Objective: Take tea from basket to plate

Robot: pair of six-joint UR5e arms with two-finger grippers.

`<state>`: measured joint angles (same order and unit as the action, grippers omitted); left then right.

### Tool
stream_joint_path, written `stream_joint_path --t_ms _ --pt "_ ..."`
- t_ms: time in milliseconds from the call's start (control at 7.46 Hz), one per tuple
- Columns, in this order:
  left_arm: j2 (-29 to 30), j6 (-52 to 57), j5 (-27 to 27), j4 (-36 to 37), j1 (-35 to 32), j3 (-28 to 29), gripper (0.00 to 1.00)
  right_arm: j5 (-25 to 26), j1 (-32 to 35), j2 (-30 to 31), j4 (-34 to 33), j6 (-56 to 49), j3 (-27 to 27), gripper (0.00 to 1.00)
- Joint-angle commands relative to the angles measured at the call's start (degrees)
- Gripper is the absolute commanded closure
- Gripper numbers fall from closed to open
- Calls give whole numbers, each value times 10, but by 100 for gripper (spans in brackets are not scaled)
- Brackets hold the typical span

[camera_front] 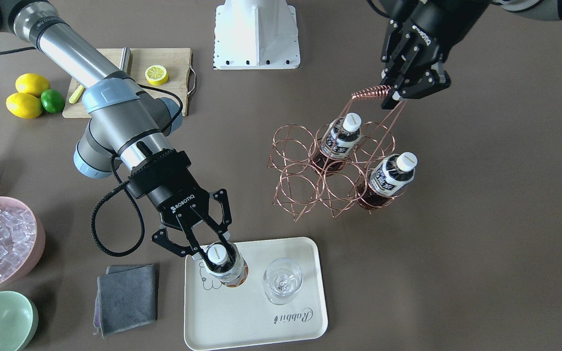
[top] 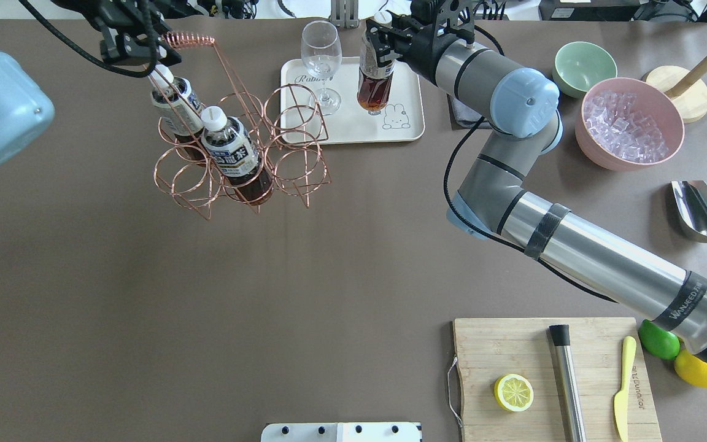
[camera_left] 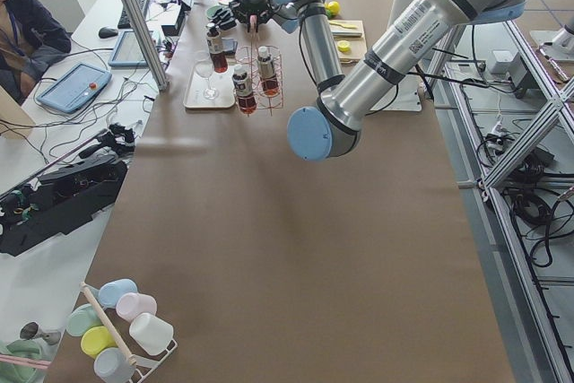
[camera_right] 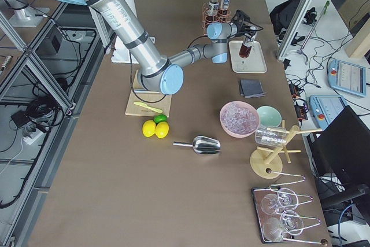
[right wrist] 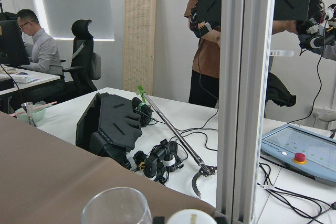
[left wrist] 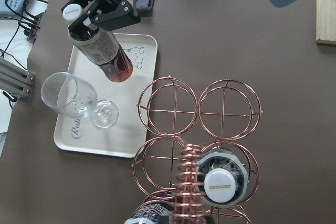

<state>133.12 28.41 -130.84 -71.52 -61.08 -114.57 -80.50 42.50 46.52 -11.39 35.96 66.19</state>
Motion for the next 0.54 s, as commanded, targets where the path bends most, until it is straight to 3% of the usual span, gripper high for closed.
stream_joint_path --t_ms 0,402 --pt "-51 93 -55 18 -93 1 100 -2 12 0 2 0 -23 100" --pt "-114 213 -69 52 -190 16 100 -1 5 3 3 0 -35 100"
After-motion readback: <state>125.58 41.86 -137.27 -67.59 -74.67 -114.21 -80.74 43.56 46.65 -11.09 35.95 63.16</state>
